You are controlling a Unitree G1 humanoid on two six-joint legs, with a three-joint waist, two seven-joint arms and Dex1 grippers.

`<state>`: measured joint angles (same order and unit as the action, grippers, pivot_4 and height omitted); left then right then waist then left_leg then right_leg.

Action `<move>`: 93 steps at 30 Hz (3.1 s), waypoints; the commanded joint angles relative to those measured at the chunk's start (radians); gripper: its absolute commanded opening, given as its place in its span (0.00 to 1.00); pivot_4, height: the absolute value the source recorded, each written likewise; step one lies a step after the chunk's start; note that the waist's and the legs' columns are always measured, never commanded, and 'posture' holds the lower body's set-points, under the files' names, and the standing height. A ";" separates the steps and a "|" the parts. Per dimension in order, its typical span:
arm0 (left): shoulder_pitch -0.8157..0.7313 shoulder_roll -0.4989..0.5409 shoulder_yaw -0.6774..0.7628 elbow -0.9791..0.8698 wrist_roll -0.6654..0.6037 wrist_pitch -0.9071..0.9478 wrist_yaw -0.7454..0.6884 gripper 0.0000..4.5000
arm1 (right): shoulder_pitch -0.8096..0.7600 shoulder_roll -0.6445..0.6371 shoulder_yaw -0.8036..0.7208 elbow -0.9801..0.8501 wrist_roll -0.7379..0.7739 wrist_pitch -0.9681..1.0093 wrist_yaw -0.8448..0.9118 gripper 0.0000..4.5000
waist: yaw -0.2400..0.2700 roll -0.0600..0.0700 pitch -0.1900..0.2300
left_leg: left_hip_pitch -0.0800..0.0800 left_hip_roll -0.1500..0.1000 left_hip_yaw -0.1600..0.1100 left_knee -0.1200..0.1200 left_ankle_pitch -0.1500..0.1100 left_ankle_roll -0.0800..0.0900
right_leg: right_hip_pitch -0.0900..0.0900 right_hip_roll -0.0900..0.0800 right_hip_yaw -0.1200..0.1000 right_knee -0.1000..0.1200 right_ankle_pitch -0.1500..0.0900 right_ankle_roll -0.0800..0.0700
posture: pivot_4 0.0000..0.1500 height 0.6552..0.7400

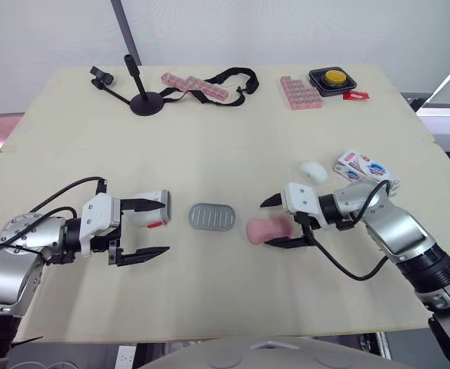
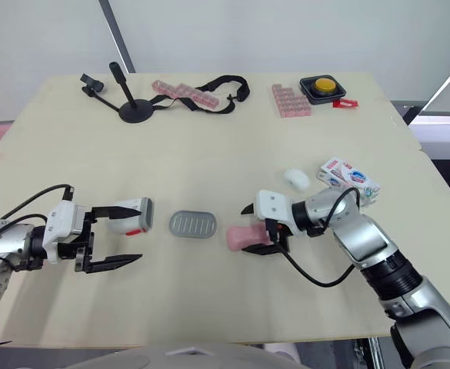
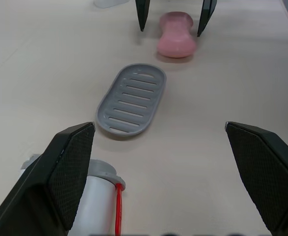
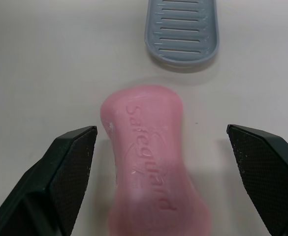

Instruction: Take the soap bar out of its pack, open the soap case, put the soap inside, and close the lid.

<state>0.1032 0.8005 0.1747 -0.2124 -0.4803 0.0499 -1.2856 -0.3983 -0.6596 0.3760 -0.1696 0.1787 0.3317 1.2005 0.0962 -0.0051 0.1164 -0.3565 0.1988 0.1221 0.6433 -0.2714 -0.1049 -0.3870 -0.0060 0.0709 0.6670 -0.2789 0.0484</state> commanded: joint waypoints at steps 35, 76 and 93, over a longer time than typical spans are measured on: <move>0.106 -0.045 0.014 -0.077 -0.011 -0.012 0.091 1.00 | -0.056 0.015 0.052 0.069 -0.067 -0.058 0.068 0.88 | -0.012 0.000 0.000 | -0.001 0.000 0.000 0.000 0.000 0.000 | 0.000 0.000 0.000 0.001 0.000 0.000 | 1.00 1.00; 0.057 -0.015 0.095 -0.012 -0.024 -0.013 0.089 1.00 | -0.359 0.377 0.226 0.081 -0.102 0.350 -0.176 0.39 | -0.014 -0.001 -0.001 | 0.004 0.000 0.000 0.000 0.002 -0.001 | -0.001 0.002 0.000 0.004 0.000 0.000 | 1.00 1.00; 0.077 -0.017 0.092 -0.055 -0.031 0.016 0.094 1.00 | -0.365 0.417 0.248 0.128 -0.112 0.356 -0.178 0.39 | -0.015 -0.001 -0.001 | 0.004 0.000 0.001 0.000 0.002 -0.002 | -0.001 0.002 -0.001 0.005 0.000 0.000 | 1.00 1.00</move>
<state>0.1753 0.7803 0.2514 -0.2422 -0.4995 0.0672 -1.1961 -0.7388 -0.2505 0.6283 -0.0236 0.0639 0.6888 1.0242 0.0811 -0.0063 0.1154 -0.3520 0.1992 0.1226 0.6431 -0.2693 -0.1065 -0.3883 -0.0044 0.0704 0.6718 -0.2789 0.0481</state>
